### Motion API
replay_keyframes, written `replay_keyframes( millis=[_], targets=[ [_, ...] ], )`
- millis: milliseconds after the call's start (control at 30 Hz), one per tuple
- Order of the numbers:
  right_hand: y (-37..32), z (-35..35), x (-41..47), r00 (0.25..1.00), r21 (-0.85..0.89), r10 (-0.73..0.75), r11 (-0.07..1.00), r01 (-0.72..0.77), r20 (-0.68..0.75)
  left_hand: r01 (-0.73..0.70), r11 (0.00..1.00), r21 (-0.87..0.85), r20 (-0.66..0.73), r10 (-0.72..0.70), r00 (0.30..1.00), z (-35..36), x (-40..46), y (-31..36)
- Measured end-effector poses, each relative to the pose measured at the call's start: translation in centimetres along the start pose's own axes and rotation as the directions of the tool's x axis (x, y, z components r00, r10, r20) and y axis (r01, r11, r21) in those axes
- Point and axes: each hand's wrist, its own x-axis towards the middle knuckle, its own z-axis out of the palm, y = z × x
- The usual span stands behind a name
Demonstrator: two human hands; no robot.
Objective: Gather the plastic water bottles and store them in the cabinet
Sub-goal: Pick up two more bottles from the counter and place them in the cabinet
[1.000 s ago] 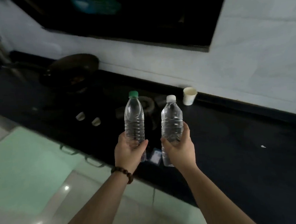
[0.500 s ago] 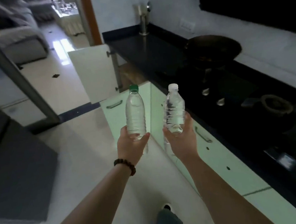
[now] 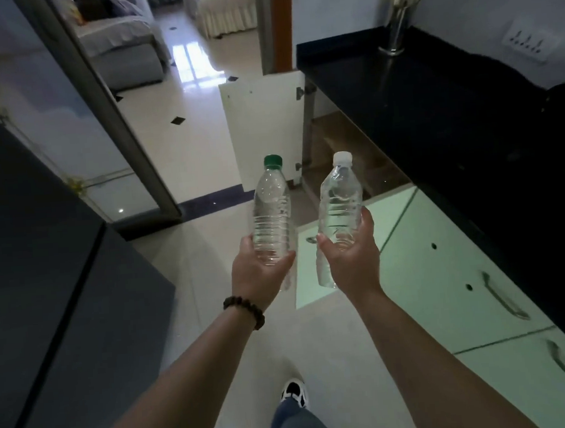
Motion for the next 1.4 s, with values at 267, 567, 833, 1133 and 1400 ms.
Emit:
replay_keyframes(
  millis=[267,567,833,1133,1400],
  targets=[
    [-3.2,8.5,9.8,0.998,0.021,0.057,0.998,-0.058,0.006,0.043,0.997,-0.070,0.035,-0.040,0.999,-2.2,14.4,1.4],
    [-3.5,17.1,18.4,0.953,-0.028,0.184,0.980,-0.196,-0.242,0.013,0.998,-0.064,0.337,0.010,0.941,-0.9,30.8,0.5],
    [-3.2,21.8,21.8,0.731,0.069,0.410,0.891,-0.449,-0.545,-0.112,0.992,0.054,0.632,0.053,0.773,0.0,41.3,-0.5],
    [0.5,24.2,25.0,0.496,0.218,0.578,0.765,-0.606,-0.648,-0.184,0.972,0.144,0.794,-0.003,0.607,6.2,46.3,-1.6],
    [4.9,23.3,29.9,0.369,0.290,0.623,0.705,-0.647,-0.690,-0.207,0.943,0.259,0.862,-0.128,0.491,12.7,50.4,-2.0]
  ],
)
